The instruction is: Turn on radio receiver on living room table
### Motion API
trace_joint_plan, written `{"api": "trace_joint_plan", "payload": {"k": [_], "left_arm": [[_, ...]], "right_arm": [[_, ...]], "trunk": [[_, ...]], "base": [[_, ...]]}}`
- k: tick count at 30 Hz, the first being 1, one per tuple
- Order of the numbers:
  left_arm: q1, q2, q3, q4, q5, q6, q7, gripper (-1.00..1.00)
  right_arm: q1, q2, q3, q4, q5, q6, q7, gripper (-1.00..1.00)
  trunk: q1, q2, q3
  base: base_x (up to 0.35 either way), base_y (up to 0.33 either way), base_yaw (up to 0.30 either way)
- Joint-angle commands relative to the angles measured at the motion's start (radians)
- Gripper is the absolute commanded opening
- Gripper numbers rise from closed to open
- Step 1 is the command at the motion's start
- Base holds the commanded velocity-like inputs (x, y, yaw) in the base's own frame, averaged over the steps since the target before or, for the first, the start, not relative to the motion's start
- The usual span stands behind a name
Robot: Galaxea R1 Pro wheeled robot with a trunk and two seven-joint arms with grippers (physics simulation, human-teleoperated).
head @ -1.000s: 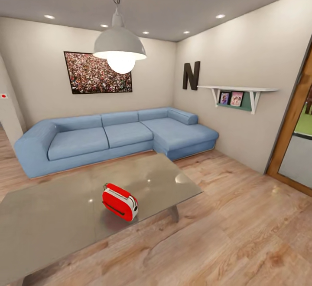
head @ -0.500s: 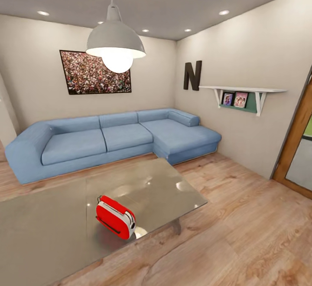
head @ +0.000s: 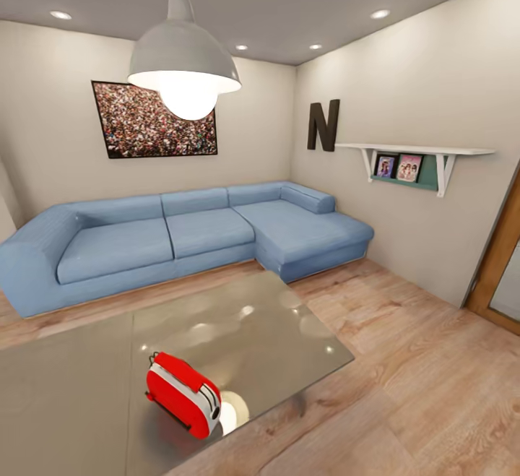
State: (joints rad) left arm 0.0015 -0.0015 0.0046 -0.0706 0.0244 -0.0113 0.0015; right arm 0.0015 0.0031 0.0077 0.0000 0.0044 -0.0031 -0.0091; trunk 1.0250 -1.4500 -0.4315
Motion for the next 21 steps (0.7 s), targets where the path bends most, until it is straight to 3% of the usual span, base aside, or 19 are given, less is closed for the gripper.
{"api": "trace_joint_plan", "payload": {"k": [1,21], "left_arm": [[0.0,0.0,0.0,0.0,0.0,0.0,0.0,1.0],[0.0,0.0,0.0,0.0,-0.001,-0.001,0.0,1.0]], "right_arm": [[0.0,0.0,0.0,0.0,0.0,0.0,0.0,1.0],[0.0,0.0,0.0,0.0,-0.001,-0.001,0.0,1.0]], "trunk": [[0.0,0.0,0.0],[0.0,0.0,0.0]], "base": [[0.324,0.0,0.0],[0.324,0.0,0.0]]}}
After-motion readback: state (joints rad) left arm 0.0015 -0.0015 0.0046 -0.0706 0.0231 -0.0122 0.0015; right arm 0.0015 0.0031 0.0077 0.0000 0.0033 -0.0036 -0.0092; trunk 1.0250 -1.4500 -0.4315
